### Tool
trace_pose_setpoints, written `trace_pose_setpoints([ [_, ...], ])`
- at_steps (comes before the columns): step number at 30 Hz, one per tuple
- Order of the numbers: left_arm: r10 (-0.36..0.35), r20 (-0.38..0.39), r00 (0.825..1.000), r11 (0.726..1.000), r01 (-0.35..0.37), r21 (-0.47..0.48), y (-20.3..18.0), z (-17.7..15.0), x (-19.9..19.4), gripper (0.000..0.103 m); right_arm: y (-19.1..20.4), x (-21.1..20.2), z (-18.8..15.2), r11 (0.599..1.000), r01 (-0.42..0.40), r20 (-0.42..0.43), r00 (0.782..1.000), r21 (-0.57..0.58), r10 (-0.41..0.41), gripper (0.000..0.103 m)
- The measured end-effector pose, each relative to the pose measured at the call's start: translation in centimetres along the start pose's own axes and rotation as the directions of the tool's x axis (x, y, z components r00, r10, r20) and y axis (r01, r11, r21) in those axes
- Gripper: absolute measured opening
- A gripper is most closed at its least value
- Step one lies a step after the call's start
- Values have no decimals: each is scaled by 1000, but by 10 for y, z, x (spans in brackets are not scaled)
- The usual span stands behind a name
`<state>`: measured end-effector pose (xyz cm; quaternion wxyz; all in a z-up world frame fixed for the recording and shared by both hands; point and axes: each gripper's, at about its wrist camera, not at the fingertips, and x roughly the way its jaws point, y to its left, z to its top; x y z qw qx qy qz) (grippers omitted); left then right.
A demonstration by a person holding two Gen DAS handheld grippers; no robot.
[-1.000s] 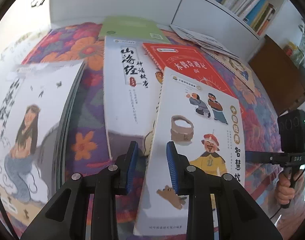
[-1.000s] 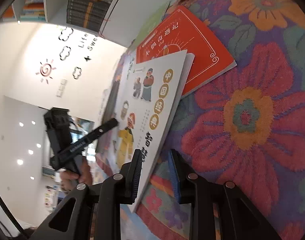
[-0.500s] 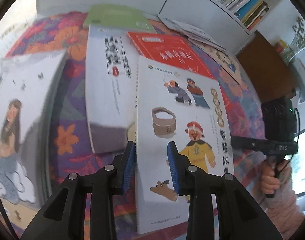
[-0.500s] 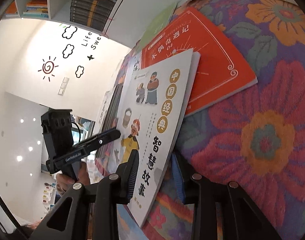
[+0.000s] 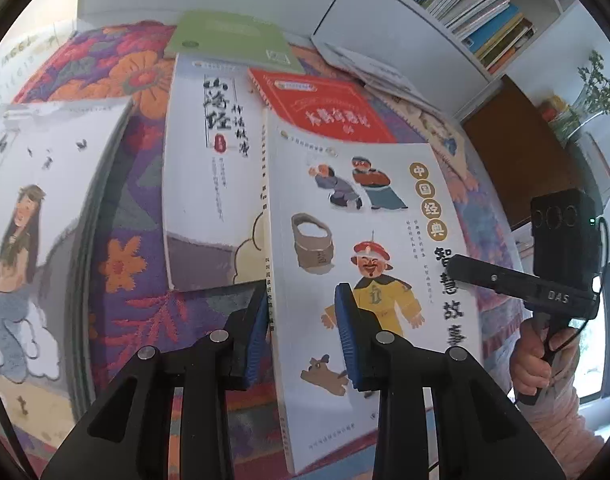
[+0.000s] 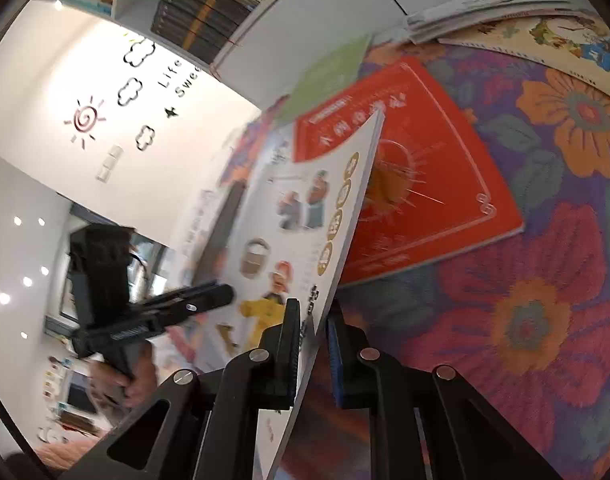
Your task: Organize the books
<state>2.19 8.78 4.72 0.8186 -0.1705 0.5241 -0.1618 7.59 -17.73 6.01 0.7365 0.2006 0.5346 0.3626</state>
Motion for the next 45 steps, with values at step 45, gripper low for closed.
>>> trace_pose_setpoints([
  [45,200,337,920,977,-163,-137,165,25,-140,32,192,152,57,939,-24,-35,999,-344,13,15],
])
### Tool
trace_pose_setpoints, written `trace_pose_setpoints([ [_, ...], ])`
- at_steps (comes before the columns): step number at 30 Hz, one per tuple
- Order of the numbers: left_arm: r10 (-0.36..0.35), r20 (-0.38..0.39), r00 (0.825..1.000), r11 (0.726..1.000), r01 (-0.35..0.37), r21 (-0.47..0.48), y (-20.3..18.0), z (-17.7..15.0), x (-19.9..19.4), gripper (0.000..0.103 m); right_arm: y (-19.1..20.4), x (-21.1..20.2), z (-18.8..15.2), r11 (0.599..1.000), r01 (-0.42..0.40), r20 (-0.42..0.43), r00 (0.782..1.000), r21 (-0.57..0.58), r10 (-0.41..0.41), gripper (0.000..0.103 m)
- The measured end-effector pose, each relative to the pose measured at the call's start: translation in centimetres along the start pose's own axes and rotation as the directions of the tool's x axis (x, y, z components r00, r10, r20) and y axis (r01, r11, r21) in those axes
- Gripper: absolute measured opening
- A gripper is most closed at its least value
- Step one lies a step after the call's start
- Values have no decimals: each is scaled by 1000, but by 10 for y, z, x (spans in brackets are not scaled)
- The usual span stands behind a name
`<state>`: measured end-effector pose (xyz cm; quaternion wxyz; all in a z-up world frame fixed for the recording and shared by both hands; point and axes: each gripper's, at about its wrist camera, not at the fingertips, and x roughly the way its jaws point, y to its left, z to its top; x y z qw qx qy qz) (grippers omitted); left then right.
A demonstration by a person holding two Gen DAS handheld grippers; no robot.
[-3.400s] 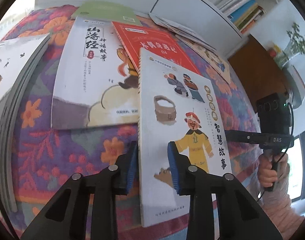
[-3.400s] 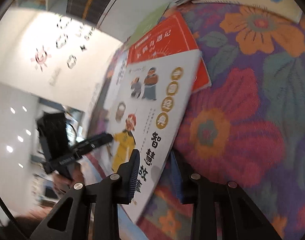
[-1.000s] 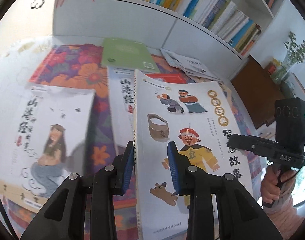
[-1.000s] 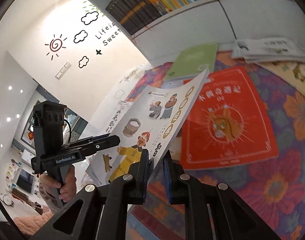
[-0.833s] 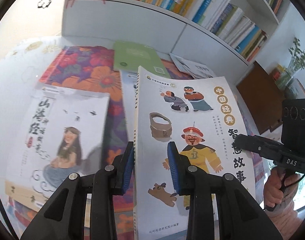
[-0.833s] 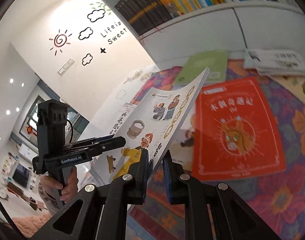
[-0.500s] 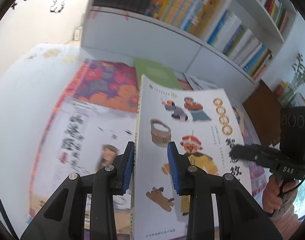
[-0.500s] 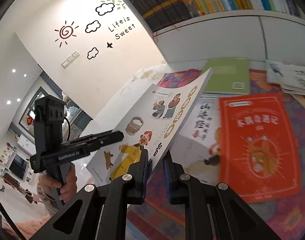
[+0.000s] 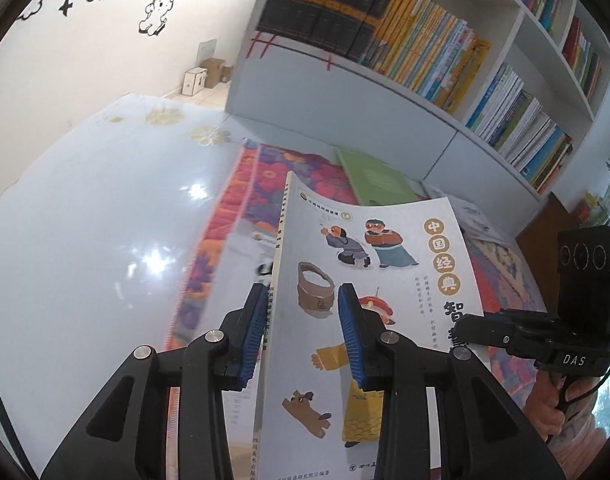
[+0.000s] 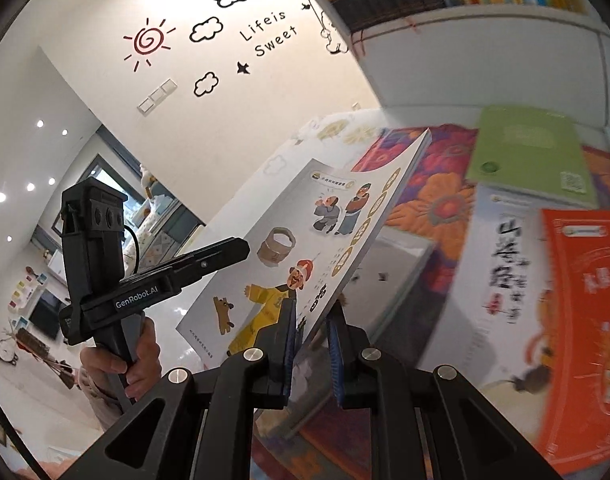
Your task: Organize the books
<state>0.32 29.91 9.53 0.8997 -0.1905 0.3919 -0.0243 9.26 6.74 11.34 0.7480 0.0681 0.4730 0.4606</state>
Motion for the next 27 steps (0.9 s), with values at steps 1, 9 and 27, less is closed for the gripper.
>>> trace_pose_setpoints([
  [1,8,-7,1000,1000,-8,-15,6,-1,2,32,0,8,0,1000,-10,-8,1000,8,10,15],
  [9,25,-74,997,994,-33,-103,40,-5,14,32,1,46,-11,998,-47,-63,997,35,49,16],
  [27,95,-157,983,993,-104,-53,41,-10,36,34,-2,60,-16,997,76,-142,987,14,-73,19],
])
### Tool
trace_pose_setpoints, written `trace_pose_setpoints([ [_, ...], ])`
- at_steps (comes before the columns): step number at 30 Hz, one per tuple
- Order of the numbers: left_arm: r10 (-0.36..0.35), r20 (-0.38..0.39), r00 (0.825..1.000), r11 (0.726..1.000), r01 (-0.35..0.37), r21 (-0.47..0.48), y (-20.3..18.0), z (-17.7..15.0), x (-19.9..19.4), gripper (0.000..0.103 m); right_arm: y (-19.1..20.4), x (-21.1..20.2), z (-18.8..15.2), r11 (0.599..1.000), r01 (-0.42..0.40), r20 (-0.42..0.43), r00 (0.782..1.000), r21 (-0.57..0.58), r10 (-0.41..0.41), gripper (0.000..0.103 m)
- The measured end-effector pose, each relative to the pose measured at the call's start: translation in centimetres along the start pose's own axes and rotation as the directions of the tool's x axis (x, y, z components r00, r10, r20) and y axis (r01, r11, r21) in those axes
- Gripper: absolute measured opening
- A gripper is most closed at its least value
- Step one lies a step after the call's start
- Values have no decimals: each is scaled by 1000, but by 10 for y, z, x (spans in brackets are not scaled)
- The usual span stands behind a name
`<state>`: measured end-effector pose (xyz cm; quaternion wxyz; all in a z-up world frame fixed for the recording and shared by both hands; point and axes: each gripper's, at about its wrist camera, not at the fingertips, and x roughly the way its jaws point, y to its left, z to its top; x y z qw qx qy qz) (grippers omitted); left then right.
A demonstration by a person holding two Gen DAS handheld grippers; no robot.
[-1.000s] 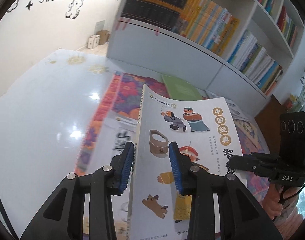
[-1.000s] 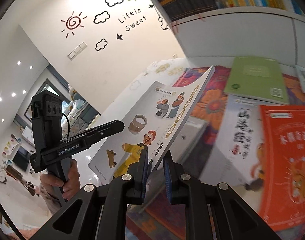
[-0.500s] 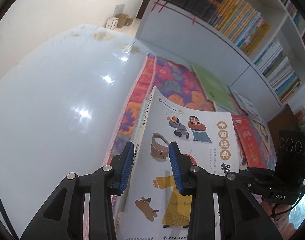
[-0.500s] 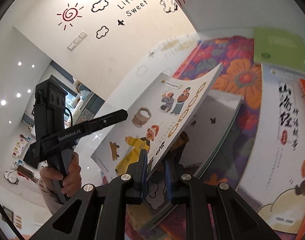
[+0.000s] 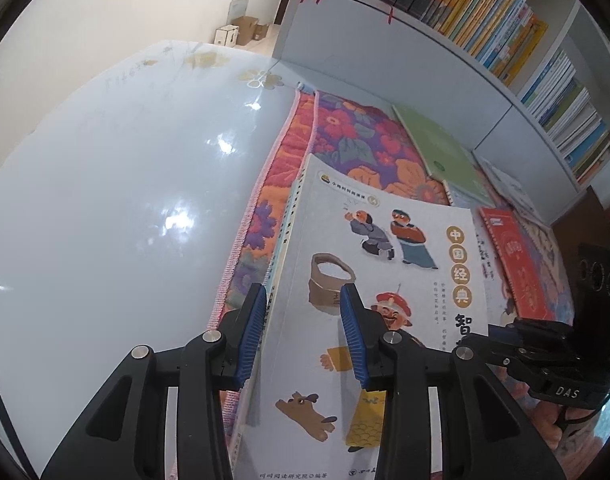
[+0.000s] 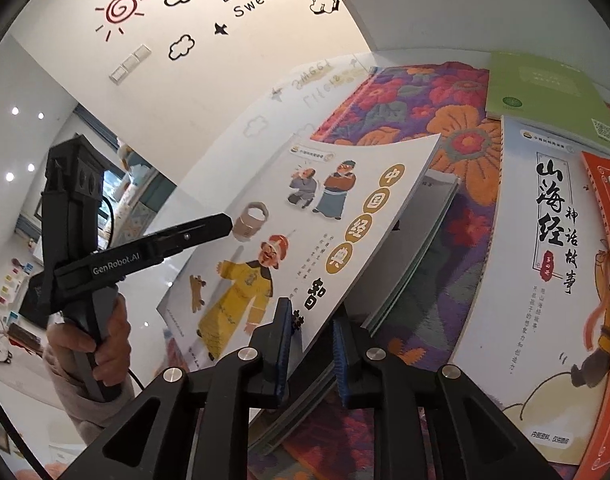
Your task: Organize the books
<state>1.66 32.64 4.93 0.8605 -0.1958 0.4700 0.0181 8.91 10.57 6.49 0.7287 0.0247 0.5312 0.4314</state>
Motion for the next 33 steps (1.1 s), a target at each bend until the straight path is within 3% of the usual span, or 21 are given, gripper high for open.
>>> trace_pose_setpoints([
  [5,14,19,1000,1000,-14,-8,1,1,-3,37,1,3,1,1000,5,-16,1000,6,-5,25],
  [9,76,63,995,997,-74,-29,6,3,-13,38,4,-1,2,1000,17,-24,1000,16,-17,55],
  [14,95,90,991,995,-91,-49,7,6,-20,38,-3,-29,7,995,93,19,995,21,-94,56],
  [17,61,95,994,997,-57,-43,-5,10,-25,38,-23,-56,7,992,104,37,994,74,-107,57],
  [23,33,135,990,999,-37,22,-59,26,-50,38,-77,-127,4,973,121,110,983,196,-145,57],
  [27,-15,160,987,997,3,76,-113,34,-62,43,-131,-181,-1,942,146,183,961,302,-208,57],
  [33,-112,104,988,978,91,188,-206,34,-38,44,-215,-241,-24,897,179,226,931,405,-288,57],
])
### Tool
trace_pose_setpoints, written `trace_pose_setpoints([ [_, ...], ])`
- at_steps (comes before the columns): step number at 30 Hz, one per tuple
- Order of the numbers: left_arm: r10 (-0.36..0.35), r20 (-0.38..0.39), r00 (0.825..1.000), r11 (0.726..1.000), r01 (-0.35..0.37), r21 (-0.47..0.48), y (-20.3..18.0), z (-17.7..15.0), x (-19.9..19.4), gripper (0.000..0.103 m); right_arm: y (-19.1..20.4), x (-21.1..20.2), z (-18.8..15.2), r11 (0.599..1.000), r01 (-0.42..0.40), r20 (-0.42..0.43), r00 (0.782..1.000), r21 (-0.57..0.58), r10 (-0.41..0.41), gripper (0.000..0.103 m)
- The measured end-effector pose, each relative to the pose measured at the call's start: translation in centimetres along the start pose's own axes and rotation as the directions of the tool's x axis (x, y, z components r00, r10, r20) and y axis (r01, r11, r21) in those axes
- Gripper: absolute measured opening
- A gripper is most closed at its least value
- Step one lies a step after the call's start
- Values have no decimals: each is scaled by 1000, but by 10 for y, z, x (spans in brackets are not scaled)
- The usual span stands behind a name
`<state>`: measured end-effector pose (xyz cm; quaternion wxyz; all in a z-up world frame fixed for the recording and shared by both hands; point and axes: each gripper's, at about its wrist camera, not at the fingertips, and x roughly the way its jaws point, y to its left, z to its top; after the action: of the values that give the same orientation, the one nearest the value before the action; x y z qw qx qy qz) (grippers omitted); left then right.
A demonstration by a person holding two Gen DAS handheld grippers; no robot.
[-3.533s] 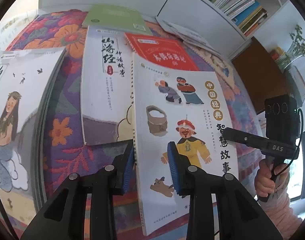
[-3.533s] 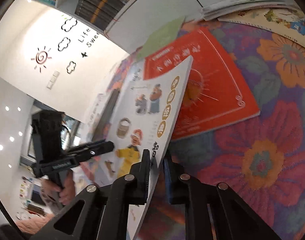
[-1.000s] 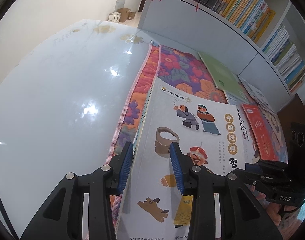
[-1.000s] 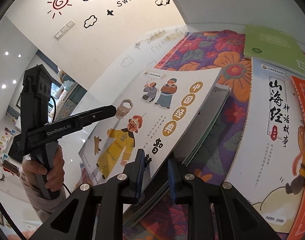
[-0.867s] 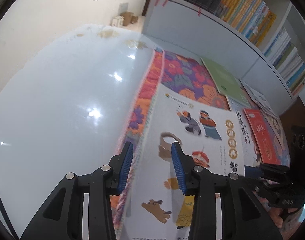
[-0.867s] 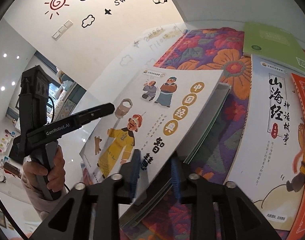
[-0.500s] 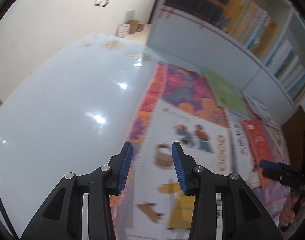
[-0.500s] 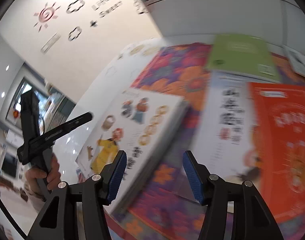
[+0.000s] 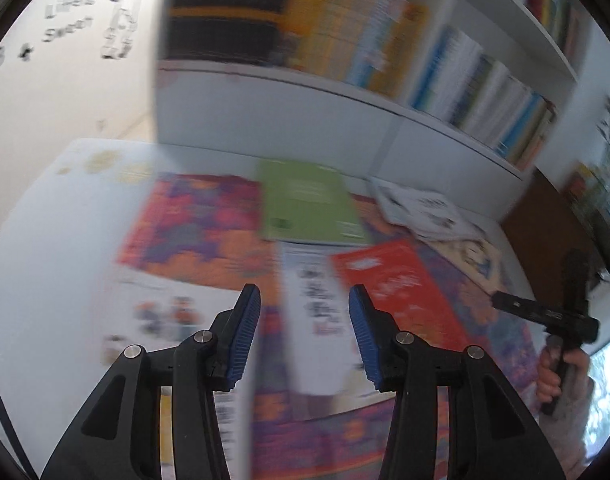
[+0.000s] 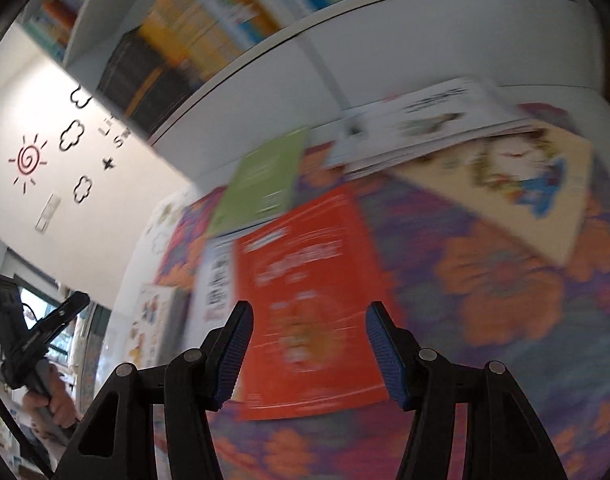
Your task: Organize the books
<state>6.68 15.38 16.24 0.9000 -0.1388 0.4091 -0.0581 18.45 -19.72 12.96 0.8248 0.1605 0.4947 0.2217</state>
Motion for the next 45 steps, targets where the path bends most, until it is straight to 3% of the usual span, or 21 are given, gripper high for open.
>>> trace_pose_setpoints([
  [3,-70,-71,995,997,68,-28,-28,-6,35,44,-34,-2,5,1000,31,10,999,6,-31,57],
  [5,-77,-100,992,997,75,-27,-45,-15,56,44,-55,-1,4,1000,0,14,1000,29,0,57],
  [8,-77,-145,986,996,71,-46,-59,-31,87,44,-70,11,0,996,-69,39,997,56,67,57],
  [11,-154,-161,975,983,135,-125,-59,-46,110,44,-71,25,-6,976,-216,63,975,35,213,57],
  [14,-133,-156,979,989,121,-86,-67,-58,122,44,-73,41,-12,964,-260,36,966,63,258,57],
  [17,-108,-103,989,993,104,-51,-69,-68,125,44,-66,45,-17,975,-222,33,975,15,221,57],
  [20,-147,-96,985,986,138,-95,-59,-75,131,44,-60,51,-21,979,-204,10,979,-17,204,57],
  [25,-114,-61,992,992,110,-61,-63,-80,137,44,-54,53,-23,979,-195,14,981,-54,196,61],
  [32,-118,-33,992,992,119,32,-83,-88,138,61,-45,58,-25,977,-190,7,981,-94,191,61],
  [35,-96,-29,995,993,97,68,-89,-90,138,63,-35,62,-27,973,-186,-10,982,-137,186,63],
  [38,-129,-27,991,990,131,52,-85,-90,139,69,-29,64,-29,972,-160,-10,987,-173,161,65],
  [45,-130,-25,991,990,131,57,-84,-90,140,70,-33,65,-29,971,-184,-15,983,-151,184,66],
])
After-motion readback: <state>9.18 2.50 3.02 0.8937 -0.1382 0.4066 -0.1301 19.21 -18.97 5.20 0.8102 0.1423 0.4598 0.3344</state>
